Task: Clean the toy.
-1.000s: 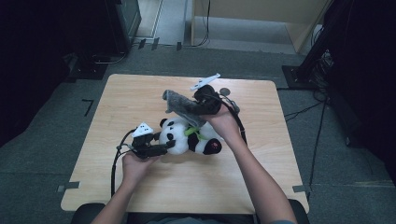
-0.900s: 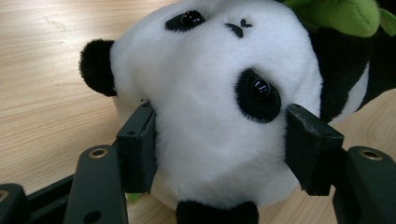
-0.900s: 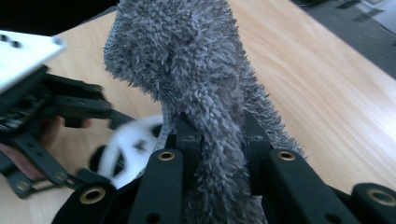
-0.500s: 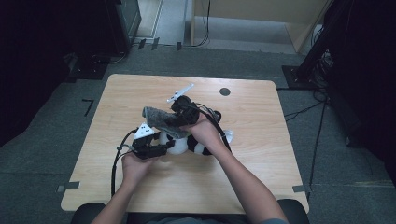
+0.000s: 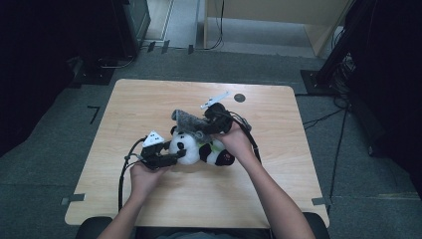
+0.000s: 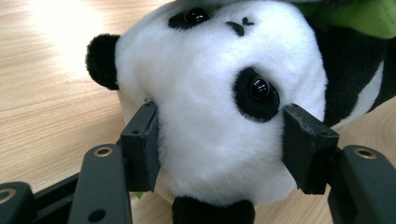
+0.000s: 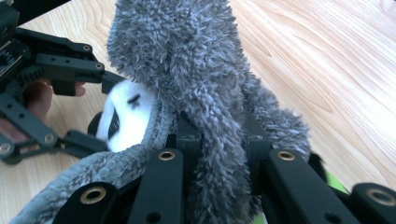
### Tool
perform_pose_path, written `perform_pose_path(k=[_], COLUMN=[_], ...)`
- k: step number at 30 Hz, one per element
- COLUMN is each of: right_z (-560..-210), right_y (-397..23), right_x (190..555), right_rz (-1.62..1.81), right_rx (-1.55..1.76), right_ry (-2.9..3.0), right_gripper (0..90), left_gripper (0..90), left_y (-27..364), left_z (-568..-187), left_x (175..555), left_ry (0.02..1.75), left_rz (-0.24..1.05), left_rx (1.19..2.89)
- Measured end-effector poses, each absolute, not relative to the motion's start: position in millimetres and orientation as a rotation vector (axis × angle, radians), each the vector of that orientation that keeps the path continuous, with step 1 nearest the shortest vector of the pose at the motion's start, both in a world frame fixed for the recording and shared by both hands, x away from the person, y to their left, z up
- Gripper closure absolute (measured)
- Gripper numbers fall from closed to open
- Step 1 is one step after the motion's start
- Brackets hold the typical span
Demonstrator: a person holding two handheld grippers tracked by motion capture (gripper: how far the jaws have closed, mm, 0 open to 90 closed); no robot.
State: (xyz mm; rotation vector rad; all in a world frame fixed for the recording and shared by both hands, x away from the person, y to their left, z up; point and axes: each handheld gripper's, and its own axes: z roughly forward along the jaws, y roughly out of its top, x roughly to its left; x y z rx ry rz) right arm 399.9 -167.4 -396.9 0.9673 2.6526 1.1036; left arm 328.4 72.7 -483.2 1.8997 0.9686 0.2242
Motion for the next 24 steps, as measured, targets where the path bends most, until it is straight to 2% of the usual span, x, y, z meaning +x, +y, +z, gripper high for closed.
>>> perform_pose_path(k=[17, 24], right_z=[-391, -384], right_y=[-238, -254], right_x=[389, 386], right_rz=[1.094, 1.112], right_rx=[1.048, 1.073], right_ry=[2.538, 2.476], right_gripper=[75.6, 75.5], left_gripper=[38.1, 38.1], left_y=[75, 75], left_z=[-484, -484], left_x=[330, 330], left_ry=[0.976, 0.975], left_rz=[0.207, 0.207], left_rx=[1.887, 1.888])
